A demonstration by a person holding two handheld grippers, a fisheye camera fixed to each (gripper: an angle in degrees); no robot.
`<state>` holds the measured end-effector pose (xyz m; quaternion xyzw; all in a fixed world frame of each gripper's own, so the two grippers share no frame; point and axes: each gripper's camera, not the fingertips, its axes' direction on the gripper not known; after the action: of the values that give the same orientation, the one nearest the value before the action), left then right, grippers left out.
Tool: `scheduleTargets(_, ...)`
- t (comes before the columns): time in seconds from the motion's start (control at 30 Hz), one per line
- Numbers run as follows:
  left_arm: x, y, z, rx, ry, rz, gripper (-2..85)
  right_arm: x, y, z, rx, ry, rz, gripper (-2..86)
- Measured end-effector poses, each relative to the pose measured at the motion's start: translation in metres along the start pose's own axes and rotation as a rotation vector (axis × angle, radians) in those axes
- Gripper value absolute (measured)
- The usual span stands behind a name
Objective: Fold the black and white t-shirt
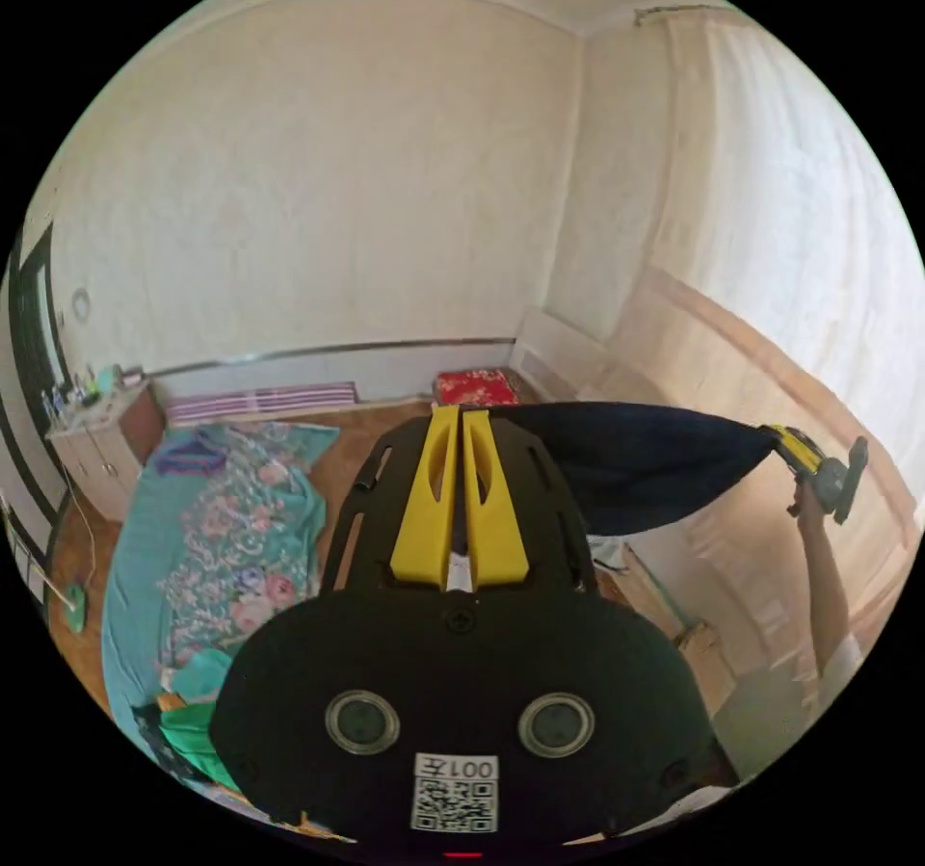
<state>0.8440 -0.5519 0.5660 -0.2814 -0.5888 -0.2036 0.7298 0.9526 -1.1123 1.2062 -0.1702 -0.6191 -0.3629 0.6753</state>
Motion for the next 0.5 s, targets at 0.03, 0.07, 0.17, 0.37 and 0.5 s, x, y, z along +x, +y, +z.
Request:
scheduleTargets(0.03,-0.002,-0.004,-0.014,0.009,0.019,0.010,-1.0,0.002,-0.001,-0.007,0.011,-0.009,-0.014,0.5)
scheduleTargets(0.07,-0.005,-0.004,-0.028,0.019,0.091,0.011,-0.9,0.005,0.001,-0.020,0.027,-0.038,-0.037,0.5)
scheduleTargets(0.17,0.002,0.021,-0.050,-0.018,0.123,0.076,-0.9,0.001,0.022,-0.041,0.023,-0.155,-0.070,0.5)
scheduleTargets(0.37,0.022,0.150,-0.041,-0.152,0.179,0.097,-0.9,-0.062,0.119,-0.041,-0.105,-0.299,-0.190,0.5)
scheduleTargets(0.5,0.041,0.250,0.000,-0.292,0.179,0.075,-1.0,-0.123,0.210,-0.004,-0.309,-0.360,-0.252,0.6)
